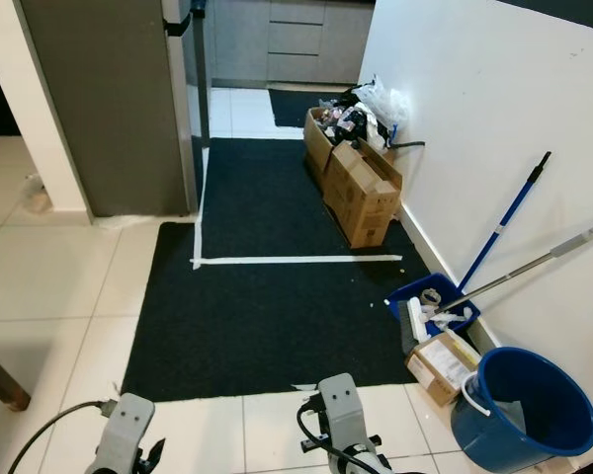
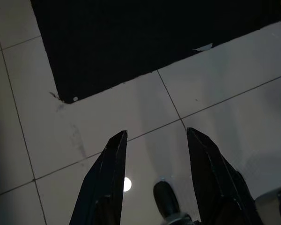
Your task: Setting the table
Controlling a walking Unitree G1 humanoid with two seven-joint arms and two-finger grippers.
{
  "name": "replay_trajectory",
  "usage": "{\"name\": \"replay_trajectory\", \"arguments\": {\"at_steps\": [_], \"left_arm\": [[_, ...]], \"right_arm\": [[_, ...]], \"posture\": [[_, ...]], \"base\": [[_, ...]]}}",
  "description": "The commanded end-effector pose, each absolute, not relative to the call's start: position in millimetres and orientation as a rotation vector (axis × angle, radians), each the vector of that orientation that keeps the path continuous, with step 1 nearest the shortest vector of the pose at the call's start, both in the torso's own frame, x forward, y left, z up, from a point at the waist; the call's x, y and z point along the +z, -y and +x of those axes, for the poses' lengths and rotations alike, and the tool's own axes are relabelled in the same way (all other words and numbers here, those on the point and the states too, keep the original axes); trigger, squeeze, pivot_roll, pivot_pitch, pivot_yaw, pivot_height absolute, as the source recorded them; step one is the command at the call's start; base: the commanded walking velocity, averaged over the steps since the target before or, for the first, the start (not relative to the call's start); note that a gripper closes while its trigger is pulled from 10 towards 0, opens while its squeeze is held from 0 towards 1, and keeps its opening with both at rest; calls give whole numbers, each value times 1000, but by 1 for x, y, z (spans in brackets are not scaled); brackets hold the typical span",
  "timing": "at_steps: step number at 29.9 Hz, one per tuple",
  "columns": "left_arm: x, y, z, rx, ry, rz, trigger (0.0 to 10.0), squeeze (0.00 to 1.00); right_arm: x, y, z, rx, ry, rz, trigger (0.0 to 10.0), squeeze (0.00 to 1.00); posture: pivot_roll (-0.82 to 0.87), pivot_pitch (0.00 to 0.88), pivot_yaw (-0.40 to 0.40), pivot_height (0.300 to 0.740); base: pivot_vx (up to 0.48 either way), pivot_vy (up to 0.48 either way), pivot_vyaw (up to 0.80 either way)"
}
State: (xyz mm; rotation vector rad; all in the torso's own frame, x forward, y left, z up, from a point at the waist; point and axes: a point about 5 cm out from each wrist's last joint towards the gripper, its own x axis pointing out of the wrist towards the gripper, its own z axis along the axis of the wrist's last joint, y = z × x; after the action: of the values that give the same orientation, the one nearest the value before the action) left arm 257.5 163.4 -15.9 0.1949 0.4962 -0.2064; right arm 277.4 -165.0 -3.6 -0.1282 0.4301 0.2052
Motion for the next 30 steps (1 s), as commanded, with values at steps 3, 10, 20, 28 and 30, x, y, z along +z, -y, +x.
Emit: {"name": "replay_trajectory", "arguments": {"at_steps": [3, 10, 20, 28, 30], "left_arm": [[-22, -164, 253, -201, -529, 185, 10000, 0], [-25, -165, 250, -199, -543, 184, 10000, 0], [-25, -164, 249, -189, -546, 175, 10000, 0], [-29, -163, 245, -198, -557, 163, 10000, 0], [-29, -163, 245, -194, -558, 158, 10000, 0]], "right_arm": [[-8, 164, 274, 212, -449, -133, 10000, 0], [-11, 163, 271, 216, -461, -141, 10000, 0], [-32, 160, 255, 230, -594, -92, 10000, 0], [-31, 169, 254, 209, -582, -81, 10000, 0], [-31, 169, 254, 211, -582, -84, 10000, 0]], "posture": [[23, 72, 50, 740], [21, 70, 45, 740], [34, 63, 30, 740], [18, 72, 24, 740], [18, 72, 24, 740]], "base": [[0, 0, 0], [0, 0, 0], [0, 0, 0], [0, 0, 0], [0, 0, 0]]}}
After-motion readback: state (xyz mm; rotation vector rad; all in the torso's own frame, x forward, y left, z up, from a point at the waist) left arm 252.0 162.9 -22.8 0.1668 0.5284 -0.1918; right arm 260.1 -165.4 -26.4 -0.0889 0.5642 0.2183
